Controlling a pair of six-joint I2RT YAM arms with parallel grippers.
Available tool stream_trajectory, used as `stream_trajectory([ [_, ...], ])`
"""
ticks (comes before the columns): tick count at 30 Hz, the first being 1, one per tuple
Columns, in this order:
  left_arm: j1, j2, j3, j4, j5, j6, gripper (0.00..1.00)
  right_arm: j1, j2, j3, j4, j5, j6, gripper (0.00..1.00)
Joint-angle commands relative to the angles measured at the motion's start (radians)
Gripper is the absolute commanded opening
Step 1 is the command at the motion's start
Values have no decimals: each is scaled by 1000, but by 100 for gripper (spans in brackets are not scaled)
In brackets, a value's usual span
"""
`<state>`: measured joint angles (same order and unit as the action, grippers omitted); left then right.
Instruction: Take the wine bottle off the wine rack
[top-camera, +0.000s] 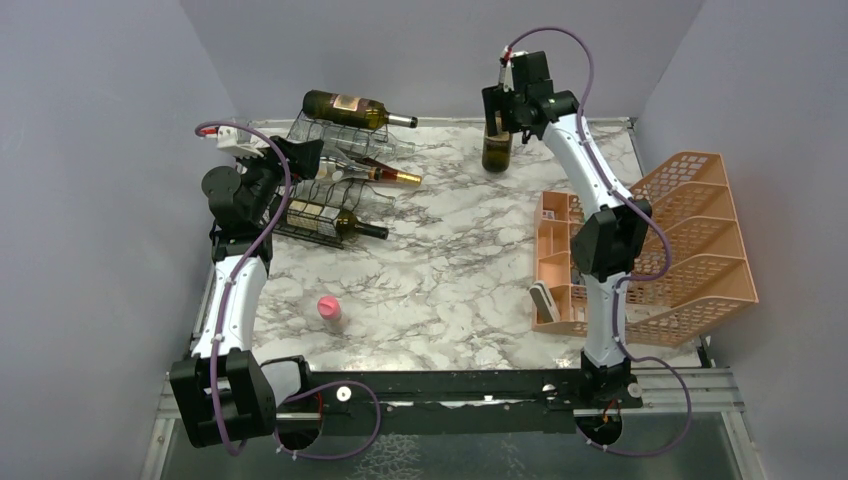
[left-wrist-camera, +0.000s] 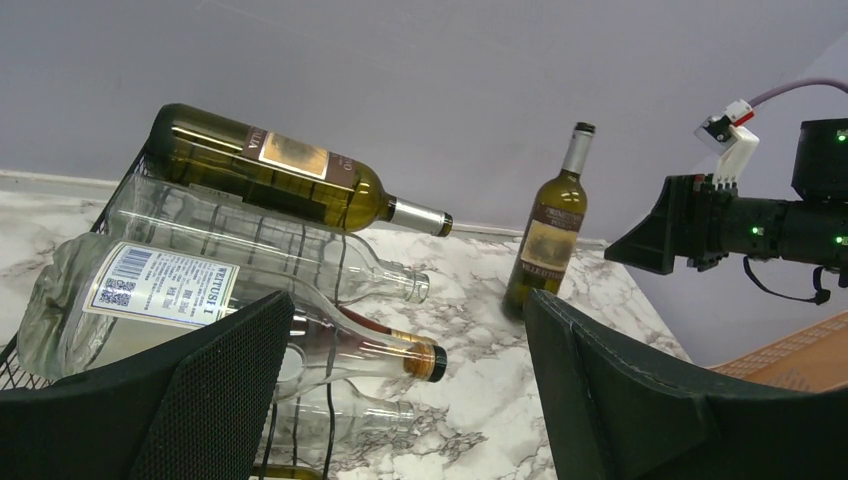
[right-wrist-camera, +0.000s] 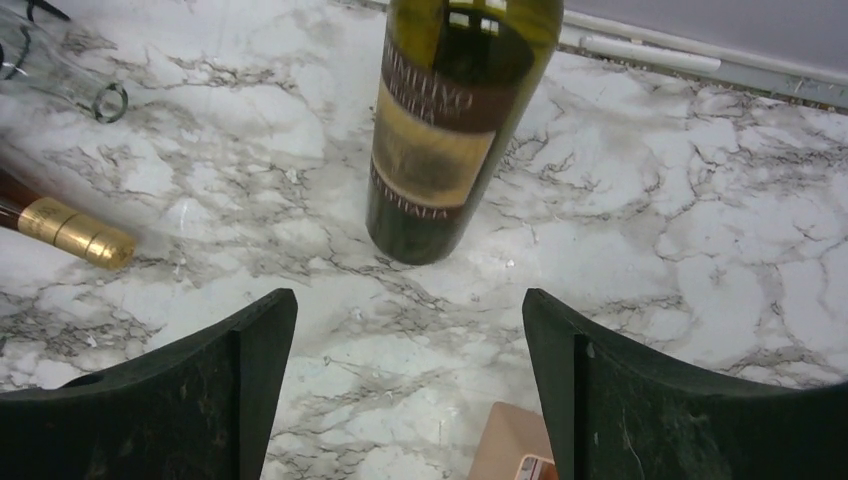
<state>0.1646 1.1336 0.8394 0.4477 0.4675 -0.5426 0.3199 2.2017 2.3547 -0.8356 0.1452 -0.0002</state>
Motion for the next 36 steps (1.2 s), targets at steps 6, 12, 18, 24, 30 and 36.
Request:
stream_trajectory([
  [6, -7, 22, -10, 45, 28, -14, 90, 1, 88, -111, 426, 41, 78, 93],
  [12, -14, 52, -3, 52, 52, -28, 89, -1, 224, -73, 570, 213, 116, 94],
  [18, -13, 62, -2, 55, 59, -38, 89, -20, 262, -95, 560, 262, 144, 95],
  [24, -14, 69, -2, 63, 69, -51, 89, -33, 275, -102, 471, 195, 208, 95],
  [30, -14, 74, -3, 69, 71, -56, 89, -33, 261, -158, 400, 198, 229, 93],
  [36, -13, 71, -6, 72, 72, -60, 89, -33, 186, -293, 382, 86, 244, 81],
])
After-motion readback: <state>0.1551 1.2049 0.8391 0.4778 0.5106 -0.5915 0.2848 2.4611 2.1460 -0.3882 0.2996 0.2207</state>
